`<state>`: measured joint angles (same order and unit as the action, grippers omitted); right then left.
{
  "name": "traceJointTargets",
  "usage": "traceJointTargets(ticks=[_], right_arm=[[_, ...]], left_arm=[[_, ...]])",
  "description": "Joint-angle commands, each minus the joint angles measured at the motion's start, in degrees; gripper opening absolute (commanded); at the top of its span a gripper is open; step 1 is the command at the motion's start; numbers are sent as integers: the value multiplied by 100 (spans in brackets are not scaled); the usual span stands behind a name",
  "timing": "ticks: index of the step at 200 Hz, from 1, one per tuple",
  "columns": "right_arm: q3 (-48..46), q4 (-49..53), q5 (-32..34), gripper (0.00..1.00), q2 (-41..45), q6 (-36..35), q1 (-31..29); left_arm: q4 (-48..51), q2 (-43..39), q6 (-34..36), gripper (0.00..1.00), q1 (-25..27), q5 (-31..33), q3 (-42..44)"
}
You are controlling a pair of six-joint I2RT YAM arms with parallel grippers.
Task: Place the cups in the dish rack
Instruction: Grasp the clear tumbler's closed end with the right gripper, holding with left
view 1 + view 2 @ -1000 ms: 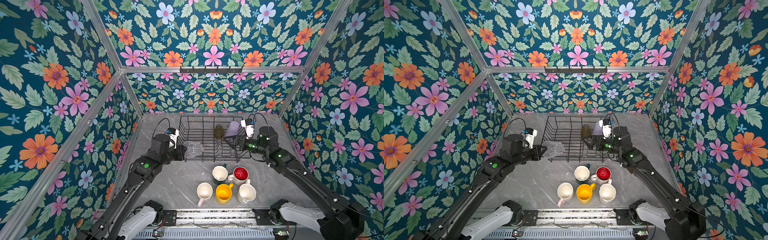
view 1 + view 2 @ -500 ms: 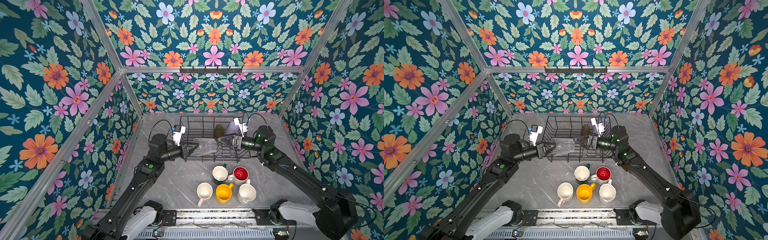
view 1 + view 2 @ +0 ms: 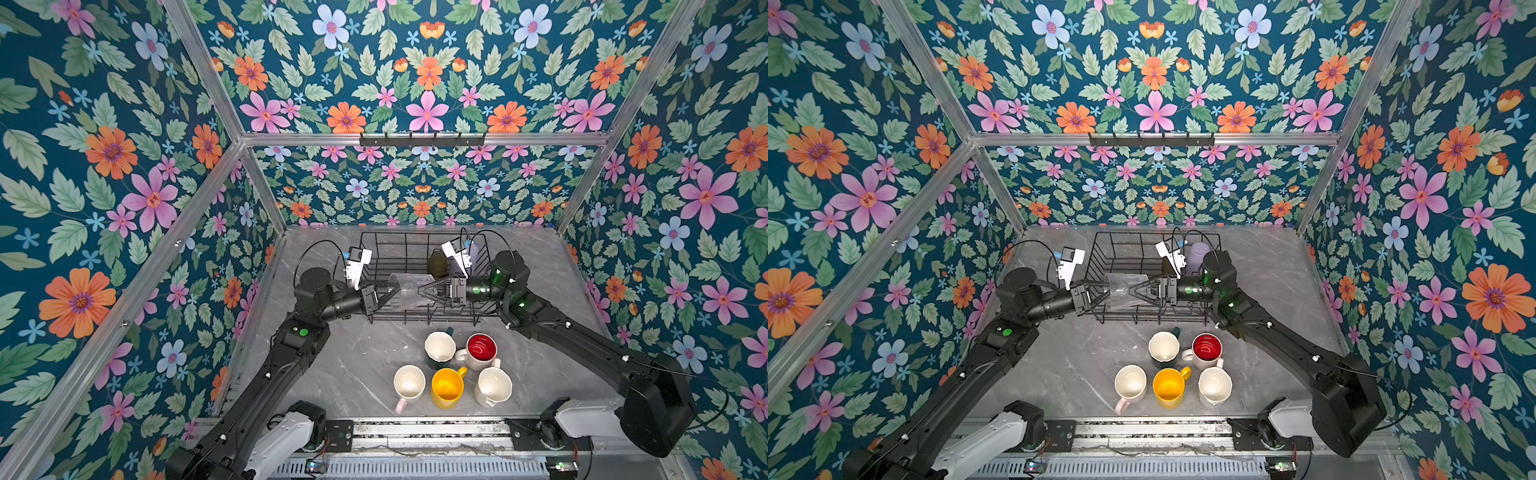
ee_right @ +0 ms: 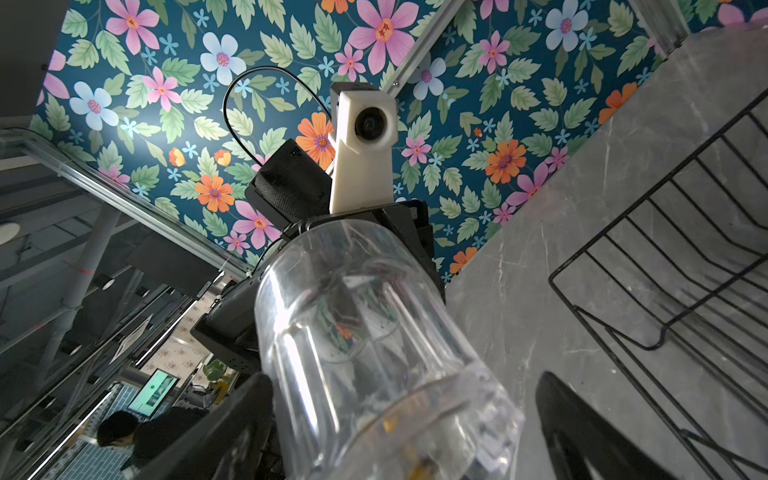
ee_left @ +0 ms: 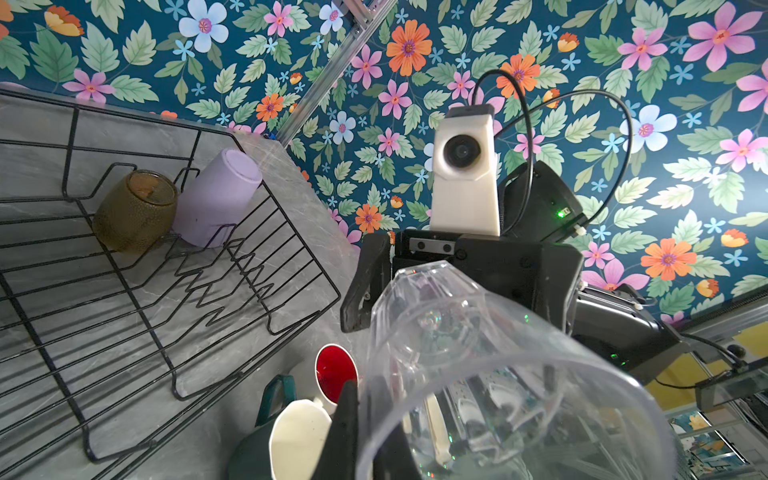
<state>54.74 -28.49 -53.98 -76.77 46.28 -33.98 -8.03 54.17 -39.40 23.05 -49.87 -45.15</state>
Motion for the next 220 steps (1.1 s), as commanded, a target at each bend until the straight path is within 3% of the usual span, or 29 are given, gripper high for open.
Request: traceJointTargets(ticks=[1, 90, 162, 178, 220], right_arm=[[53, -338, -166, 97, -39, 144, -27], [170, -427, -224, 95, -292, 259, -175], [235, -337, -208, 88, -392, 284, -226], [263, -267, -186, 83, -417, 285, -232], [359, 158, -4, 56, -470, 178, -232]], left_arm=[[-485, 12, -126, 0, 0, -173, -13], [-682, 41, -252, 0, 4, -244, 21], [-691, 53, -269, 0, 1, -264, 45], [-691, 56, -272, 0, -1, -252, 41], [-691, 32, -285, 0, -2, -223, 62]])
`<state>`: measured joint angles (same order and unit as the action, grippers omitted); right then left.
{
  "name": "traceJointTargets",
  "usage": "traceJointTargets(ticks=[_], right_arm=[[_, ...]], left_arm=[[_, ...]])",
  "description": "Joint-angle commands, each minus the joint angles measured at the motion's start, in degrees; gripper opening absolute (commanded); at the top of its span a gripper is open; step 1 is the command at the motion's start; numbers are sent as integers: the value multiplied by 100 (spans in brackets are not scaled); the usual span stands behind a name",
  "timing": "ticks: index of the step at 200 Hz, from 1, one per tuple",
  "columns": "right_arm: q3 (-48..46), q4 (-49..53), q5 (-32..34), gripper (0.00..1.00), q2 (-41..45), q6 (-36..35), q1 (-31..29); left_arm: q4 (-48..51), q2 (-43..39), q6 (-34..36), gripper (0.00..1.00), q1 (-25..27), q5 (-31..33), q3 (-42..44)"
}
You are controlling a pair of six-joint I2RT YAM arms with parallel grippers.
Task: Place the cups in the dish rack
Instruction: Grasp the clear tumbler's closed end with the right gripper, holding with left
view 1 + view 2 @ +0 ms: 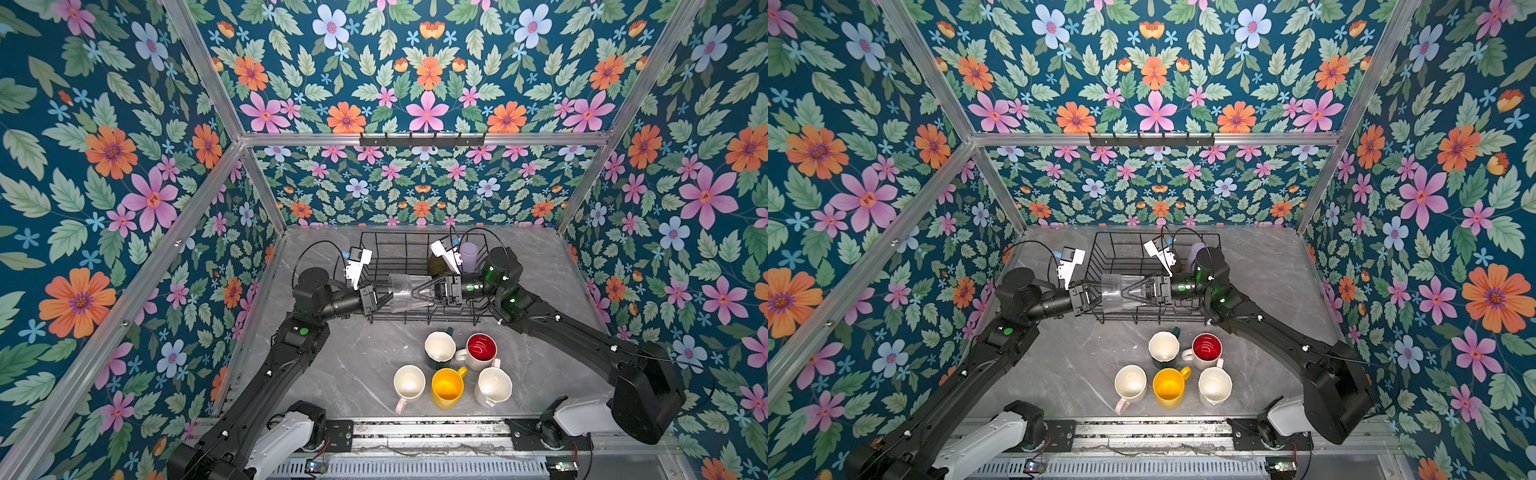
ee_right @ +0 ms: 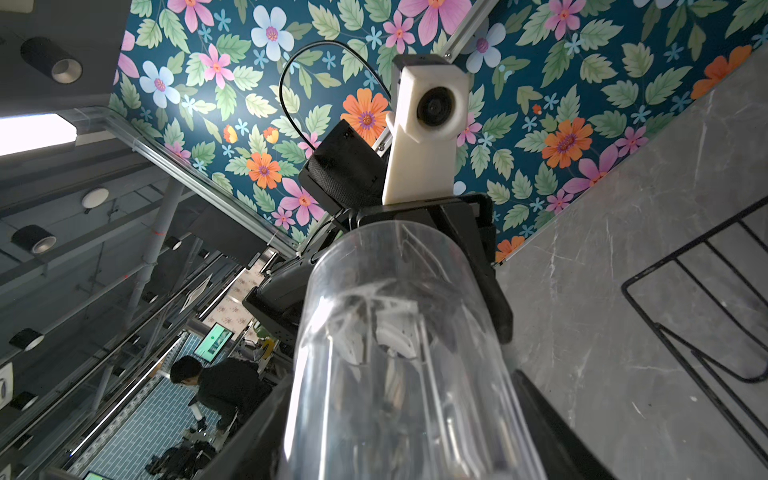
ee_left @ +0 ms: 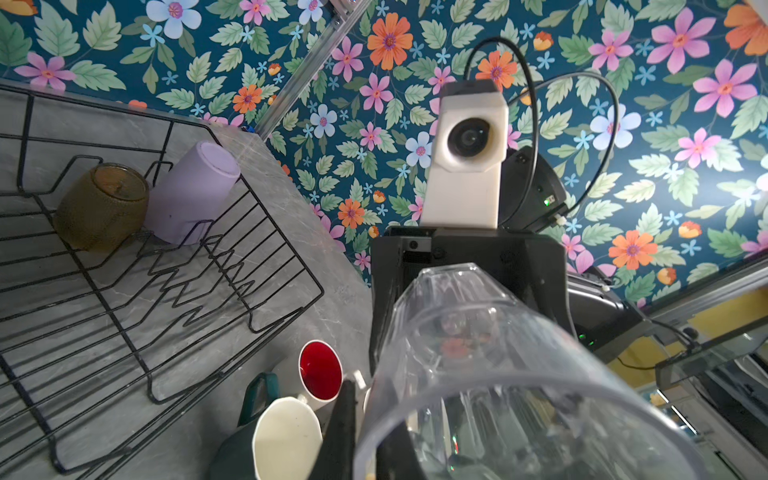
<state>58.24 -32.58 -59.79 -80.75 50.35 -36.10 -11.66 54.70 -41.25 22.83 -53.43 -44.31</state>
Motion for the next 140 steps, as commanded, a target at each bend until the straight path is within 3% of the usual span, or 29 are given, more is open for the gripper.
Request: traceJointTargets(ticks=[1, 30, 69, 82, 92, 140], right_arm=[[6, 567, 575, 56, -72, -223, -20], [13, 620, 607, 48, -97, -214, -20], [39, 705, 617, 26, -105, -218, -28], [44, 726, 633, 15, -99, -214, -28], [54, 726, 659, 0, -83, -199, -23], [61, 741, 871, 0, 62, -147, -21]], left_arm=[[-328, -20, -96, 0, 24, 137, -19], [-328, -29, -99, 0, 20, 135, -25], [-311, -40, -111, 0, 23, 173, -39], [-297, -47, -111, 0, 24, 201, -38], [-293, -47, -106, 0, 23, 214, -51], [-228, -57, -111, 0, 26, 328, -67]])
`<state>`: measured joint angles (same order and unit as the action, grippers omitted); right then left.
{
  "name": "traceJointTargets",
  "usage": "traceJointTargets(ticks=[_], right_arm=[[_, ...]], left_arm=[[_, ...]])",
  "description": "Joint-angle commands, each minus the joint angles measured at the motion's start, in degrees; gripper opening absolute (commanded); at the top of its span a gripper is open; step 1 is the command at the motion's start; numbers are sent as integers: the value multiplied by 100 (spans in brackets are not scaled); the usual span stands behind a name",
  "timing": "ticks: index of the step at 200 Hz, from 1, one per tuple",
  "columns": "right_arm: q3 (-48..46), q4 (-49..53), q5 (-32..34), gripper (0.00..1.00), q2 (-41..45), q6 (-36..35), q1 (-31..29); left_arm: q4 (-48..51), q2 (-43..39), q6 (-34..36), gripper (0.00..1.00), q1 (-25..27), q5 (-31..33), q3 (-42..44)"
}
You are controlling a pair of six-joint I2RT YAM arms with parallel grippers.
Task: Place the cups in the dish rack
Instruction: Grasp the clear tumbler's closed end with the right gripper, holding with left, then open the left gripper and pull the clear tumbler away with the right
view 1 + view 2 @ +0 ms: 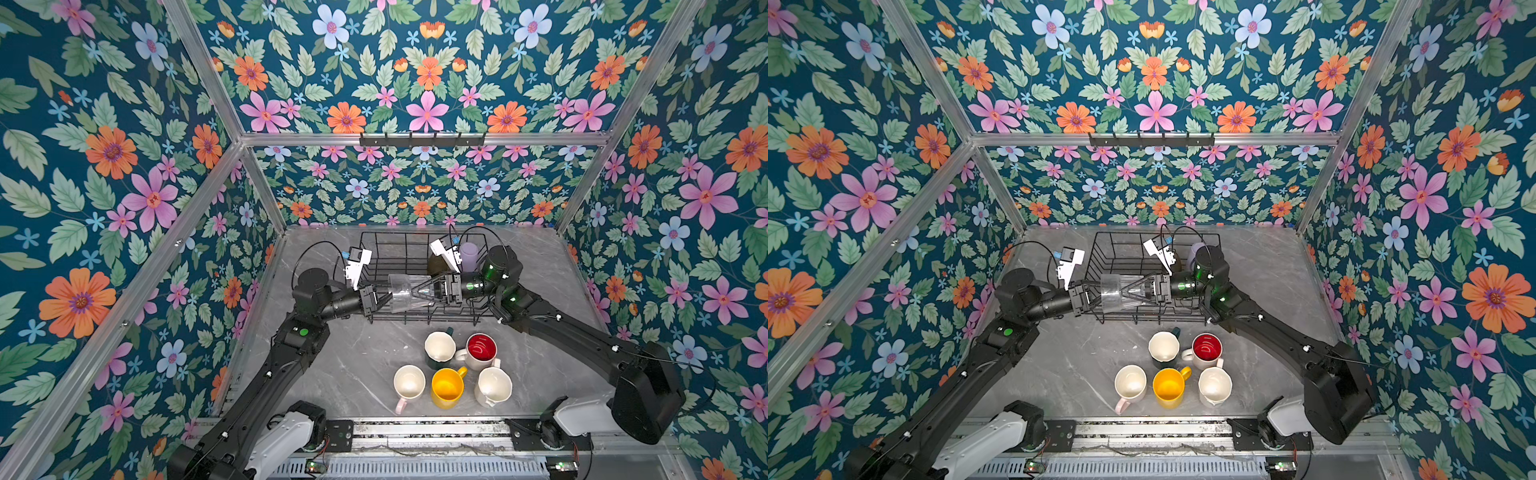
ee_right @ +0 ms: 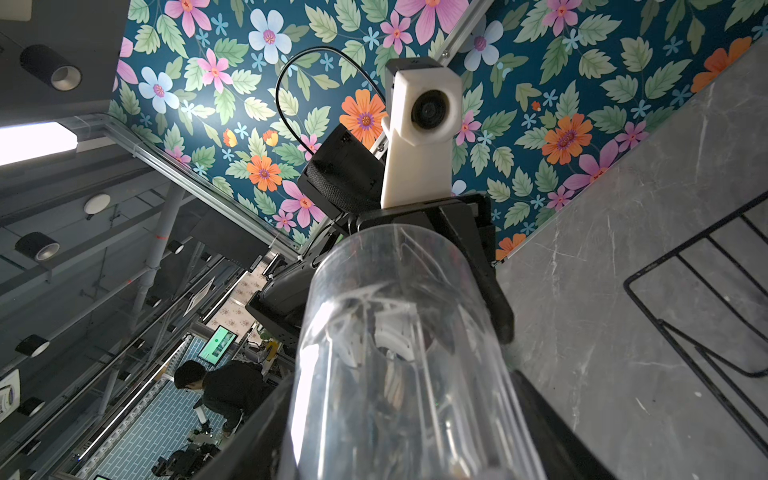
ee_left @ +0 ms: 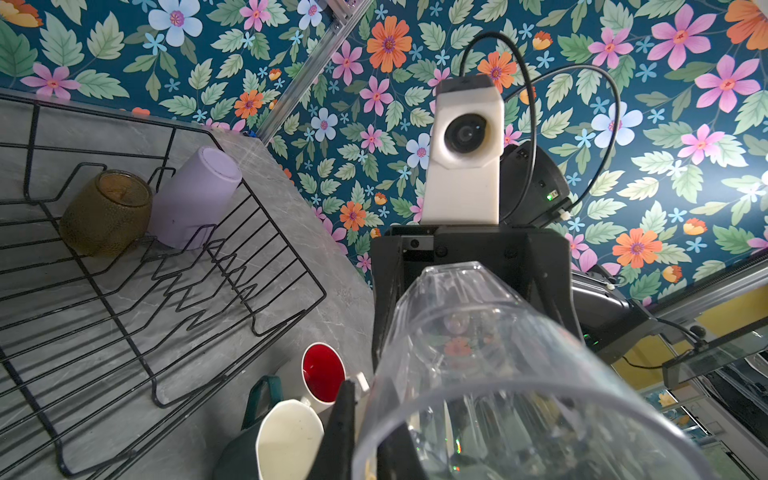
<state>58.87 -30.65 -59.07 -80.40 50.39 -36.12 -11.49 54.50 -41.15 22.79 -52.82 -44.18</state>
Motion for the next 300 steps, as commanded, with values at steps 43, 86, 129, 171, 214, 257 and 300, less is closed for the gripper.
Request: traceJointTargets(ticks=[43, 86, 129, 171, 214, 257, 300], right_arm=[[27, 944, 1119, 0, 267, -270, -19], [132, 1265, 1307, 0, 426, -362, 3], [169, 1593, 1407, 0, 608, -451, 136], [223, 2279, 1580, 0, 851, -675, 310], [680, 4664, 2482, 0, 1398, -1797, 608], [1299, 6768, 3713, 0, 1621, -2750, 719], [1674, 7829, 4847, 0, 1462, -3227, 773]], left_arm=[[-69, -62, -78, 11, -9, 445, -80], [30, -62, -69, 41, -47, 502, -78], [298, -179, 152, 71, -80, 624, -149], [692, -323, 515, 86, -74, 1072, -187], [1424, -640, 1016, 91, -88, 2587, -234], [1937, -1255, 1228, 97, -90, 4653, -53], [1768, -1555, 1145, 100, -90, 5197, 151]])
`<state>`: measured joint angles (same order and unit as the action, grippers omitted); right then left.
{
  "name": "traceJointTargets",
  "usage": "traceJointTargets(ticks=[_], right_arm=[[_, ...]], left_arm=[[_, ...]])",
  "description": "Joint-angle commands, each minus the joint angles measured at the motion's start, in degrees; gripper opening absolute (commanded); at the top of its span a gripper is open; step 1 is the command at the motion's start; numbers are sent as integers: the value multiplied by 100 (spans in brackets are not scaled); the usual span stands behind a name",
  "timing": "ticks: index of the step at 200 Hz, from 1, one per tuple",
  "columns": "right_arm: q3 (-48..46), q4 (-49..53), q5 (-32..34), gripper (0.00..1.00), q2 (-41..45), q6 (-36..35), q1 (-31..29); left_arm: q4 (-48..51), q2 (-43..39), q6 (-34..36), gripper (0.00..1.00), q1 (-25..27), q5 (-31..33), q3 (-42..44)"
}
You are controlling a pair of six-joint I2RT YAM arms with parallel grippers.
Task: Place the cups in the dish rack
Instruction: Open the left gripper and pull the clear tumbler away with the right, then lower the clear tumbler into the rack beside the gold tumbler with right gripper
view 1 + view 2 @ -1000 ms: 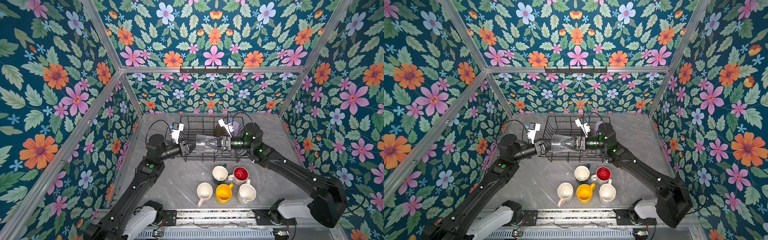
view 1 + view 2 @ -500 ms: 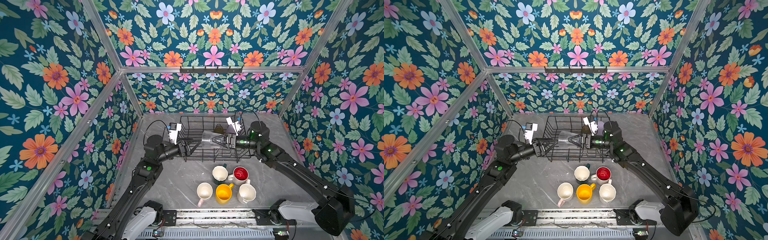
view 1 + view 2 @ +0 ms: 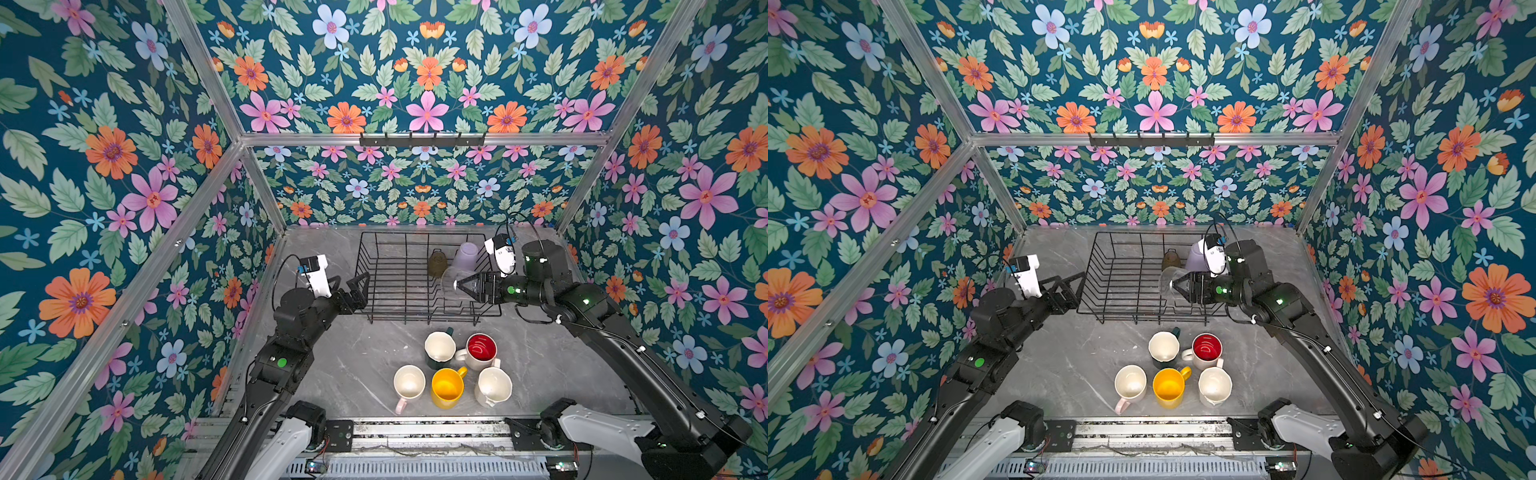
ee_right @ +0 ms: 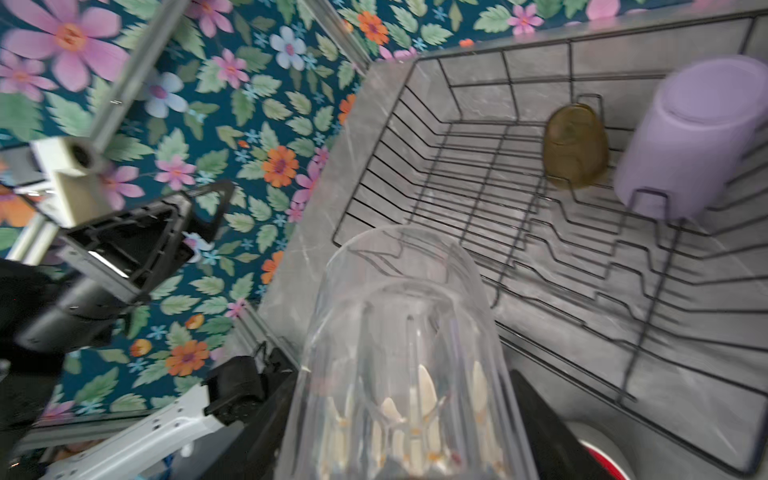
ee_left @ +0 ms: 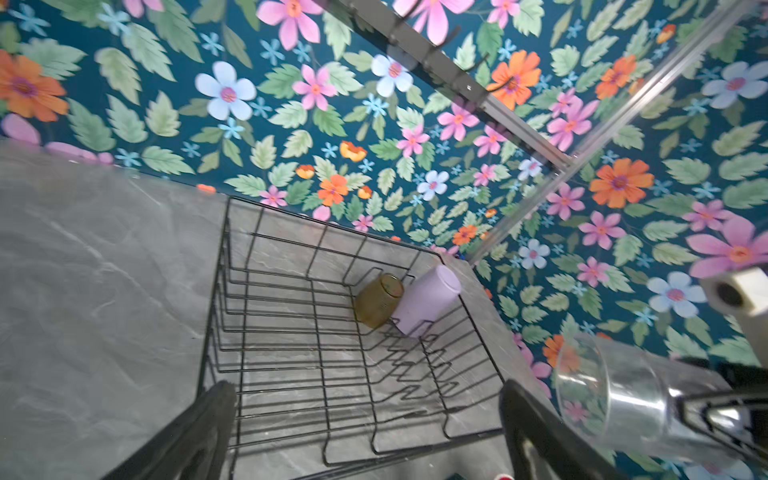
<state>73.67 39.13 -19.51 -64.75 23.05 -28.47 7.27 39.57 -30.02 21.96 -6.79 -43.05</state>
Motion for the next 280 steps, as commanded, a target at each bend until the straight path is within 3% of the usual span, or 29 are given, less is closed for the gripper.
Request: traceJointTargets(ticks=[1, 115, 280], right_arm=[[206, 872, 911, 0, -114, -503, 12], [1371, 1791, 2557, 0, -1800, -1236, 17], [2326, 1614, 2804, 0, -3958, -1751, 210]], left_arm=[[-105, -63, 23, 100, -2, 601, 40], [48, -563, 139, 100, -1, 876, 372], [314, -837, 251, 100, -1, 1055, 456]])
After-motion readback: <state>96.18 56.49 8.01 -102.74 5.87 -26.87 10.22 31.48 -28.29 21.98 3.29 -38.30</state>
